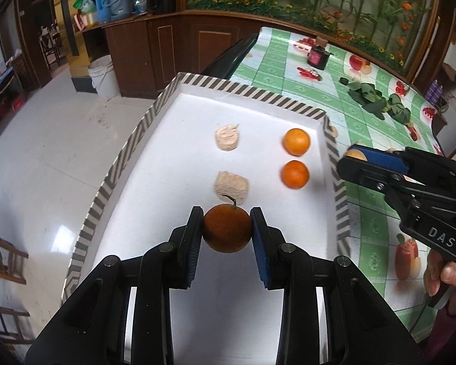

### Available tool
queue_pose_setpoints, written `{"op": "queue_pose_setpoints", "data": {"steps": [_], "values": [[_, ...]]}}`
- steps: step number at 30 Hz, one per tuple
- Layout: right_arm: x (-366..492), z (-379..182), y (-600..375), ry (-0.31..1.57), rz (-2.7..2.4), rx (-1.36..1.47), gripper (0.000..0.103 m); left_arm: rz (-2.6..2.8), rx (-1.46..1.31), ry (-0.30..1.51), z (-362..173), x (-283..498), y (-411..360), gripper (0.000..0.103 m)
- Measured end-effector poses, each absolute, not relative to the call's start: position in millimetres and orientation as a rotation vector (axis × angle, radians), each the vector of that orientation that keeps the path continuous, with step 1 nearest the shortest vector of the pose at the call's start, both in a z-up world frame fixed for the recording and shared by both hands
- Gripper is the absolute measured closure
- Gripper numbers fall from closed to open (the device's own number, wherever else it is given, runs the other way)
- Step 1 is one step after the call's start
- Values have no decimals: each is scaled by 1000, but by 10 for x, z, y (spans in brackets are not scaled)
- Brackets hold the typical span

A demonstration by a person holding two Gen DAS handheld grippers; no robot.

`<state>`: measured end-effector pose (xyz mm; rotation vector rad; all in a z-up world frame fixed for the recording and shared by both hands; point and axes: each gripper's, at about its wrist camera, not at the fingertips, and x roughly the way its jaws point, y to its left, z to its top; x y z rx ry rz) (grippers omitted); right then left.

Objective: Organize fruits
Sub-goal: 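Carry the orange and kiwi into the white tray and open both grippers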

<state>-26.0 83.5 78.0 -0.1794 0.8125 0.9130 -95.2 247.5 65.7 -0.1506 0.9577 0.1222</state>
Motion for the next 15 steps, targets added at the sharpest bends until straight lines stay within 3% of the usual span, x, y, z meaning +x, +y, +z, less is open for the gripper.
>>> {"op": "queue_pose_setpoints", "data": {"steps": [15], "values": [[-11,492,1358,886,953,-226,79,152,-162,989,534,-889,2636,72]]}}
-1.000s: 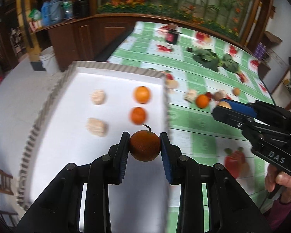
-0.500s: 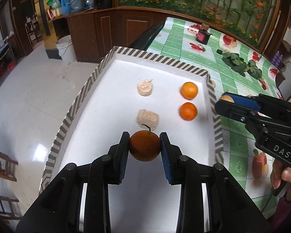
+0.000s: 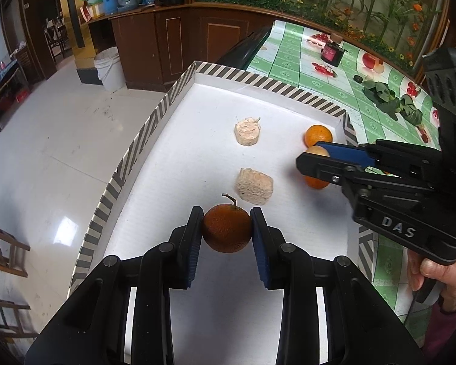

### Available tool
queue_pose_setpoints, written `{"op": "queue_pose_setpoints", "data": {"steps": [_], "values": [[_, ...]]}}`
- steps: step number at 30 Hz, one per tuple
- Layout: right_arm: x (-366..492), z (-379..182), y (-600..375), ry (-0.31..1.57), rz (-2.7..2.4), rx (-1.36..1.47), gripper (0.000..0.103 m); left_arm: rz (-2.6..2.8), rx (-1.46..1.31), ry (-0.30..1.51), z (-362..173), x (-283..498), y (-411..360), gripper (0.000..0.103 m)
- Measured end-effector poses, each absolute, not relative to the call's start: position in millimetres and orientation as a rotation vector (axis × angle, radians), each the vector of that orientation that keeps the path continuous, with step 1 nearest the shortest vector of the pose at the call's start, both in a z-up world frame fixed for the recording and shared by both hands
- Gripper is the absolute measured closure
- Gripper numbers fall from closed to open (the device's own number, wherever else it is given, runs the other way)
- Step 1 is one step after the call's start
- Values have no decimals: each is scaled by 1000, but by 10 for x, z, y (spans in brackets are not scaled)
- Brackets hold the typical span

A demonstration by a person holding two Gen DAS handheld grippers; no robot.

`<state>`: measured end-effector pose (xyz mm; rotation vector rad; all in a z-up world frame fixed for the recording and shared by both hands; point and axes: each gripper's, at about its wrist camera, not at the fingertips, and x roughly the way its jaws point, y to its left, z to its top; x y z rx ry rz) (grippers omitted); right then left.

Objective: Organize fruits
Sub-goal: 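Carry the orange and kiwi into the white tray and open both grippers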

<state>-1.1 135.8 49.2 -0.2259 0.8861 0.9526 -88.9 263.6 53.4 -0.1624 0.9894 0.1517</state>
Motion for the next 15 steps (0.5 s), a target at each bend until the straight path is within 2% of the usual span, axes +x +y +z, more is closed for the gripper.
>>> {"op": "queue_pose_setpoints", "data": {"steps": [15], "values": [[173,260,1612,933,948,-249,79,165,-145,1037,397,-848,2619,72]]}}
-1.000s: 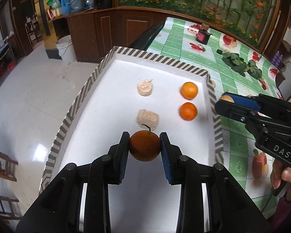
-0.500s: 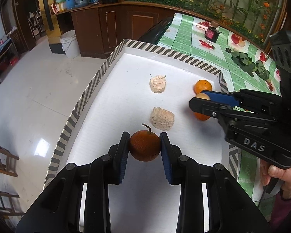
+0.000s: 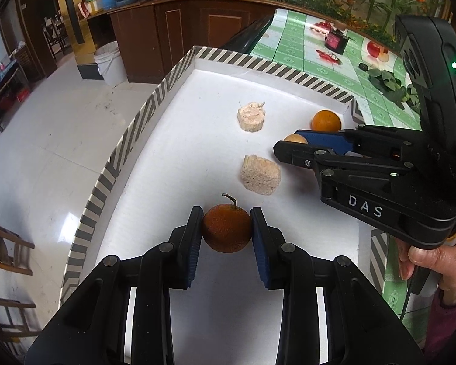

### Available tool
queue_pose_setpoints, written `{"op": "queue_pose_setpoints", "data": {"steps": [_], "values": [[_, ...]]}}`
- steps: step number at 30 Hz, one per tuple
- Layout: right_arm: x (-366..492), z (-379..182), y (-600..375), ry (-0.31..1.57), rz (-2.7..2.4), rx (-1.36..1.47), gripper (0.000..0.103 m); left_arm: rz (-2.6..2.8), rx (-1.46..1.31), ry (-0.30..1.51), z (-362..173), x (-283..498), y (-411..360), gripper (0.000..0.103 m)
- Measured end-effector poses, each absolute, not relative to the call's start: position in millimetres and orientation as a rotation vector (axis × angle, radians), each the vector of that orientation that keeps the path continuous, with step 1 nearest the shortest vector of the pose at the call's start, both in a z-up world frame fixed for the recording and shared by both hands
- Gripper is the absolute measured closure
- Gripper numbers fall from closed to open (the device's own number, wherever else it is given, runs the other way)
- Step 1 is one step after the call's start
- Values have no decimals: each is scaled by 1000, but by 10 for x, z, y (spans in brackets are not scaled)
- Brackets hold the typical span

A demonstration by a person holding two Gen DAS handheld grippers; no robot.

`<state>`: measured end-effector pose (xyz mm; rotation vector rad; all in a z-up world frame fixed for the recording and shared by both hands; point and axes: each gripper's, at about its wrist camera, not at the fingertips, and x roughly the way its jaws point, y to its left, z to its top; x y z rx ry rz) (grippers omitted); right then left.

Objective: Organize fruits
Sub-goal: 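Carry the orange and kiwi into the white tray and open both grippers, then move both open grippers back over the remaining fruits on the table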

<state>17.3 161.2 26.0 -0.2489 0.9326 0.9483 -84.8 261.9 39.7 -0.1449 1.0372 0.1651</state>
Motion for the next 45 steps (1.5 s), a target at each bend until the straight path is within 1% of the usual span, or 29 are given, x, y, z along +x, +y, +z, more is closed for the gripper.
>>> {"op": "queue_pose_setpoints", "data": {"steps": [4,5,6,8,14,22,34,45], "values": [[195,231,1629,941,943,-240,79,172,-154,1037,402,-858,2631,70],[210,232,1622,947,941,-228,79,173,-153,1035,408,-864,2631,66],[207,233,1607,952,939,-219,79,175,-152,1034,410,-866,2632,59],[181,259,1571,951,938,-211,79,180,-159,1030,417,-882,2646,52],[80,447,1338,914,951,-150,79,182,-168,1002,492,-943,2620,52],[-60,653,865,855,915,-88,79,138,-126,945,638,-979,2308,52],[-256,571,124,861,803,-40,78,39,-130,925,681,-905,1726,52],[-208,364,-852,904,623,24,78,-72,-104,955,608,-747,1090,52]]}}
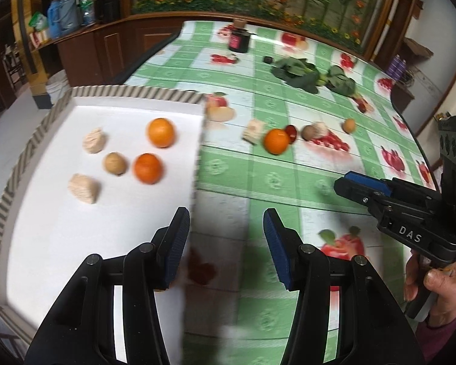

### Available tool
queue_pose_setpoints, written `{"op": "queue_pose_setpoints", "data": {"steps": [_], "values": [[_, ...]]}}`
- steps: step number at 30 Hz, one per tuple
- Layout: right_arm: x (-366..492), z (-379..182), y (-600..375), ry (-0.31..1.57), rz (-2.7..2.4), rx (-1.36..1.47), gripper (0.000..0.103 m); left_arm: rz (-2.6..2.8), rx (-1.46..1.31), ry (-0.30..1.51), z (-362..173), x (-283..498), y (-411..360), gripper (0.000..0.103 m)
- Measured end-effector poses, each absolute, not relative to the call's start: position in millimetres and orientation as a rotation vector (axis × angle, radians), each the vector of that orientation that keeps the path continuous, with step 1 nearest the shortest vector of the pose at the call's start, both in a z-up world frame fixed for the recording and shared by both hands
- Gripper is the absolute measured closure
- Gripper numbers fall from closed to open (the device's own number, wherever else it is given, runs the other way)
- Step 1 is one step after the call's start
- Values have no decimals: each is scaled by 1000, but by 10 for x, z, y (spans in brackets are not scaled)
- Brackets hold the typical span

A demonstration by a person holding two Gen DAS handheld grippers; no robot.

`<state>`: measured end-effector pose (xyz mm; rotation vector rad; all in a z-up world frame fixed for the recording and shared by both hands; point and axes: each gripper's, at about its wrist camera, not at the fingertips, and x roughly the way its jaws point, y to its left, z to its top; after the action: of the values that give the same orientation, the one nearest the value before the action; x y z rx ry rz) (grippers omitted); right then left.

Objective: Organize fruits
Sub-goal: 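Move both open grippers back over the remaining fruits on the table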

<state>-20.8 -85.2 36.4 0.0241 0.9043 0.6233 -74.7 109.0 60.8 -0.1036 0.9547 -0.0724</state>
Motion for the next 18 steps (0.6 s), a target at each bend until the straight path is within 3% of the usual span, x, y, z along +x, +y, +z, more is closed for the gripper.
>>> {"op": "queue_pose_setpoints", "data": {"steps": [18], "values": [[171,256,-1861,918,423,35,78,-140,-75,1028,462,-267,625,52]]}}
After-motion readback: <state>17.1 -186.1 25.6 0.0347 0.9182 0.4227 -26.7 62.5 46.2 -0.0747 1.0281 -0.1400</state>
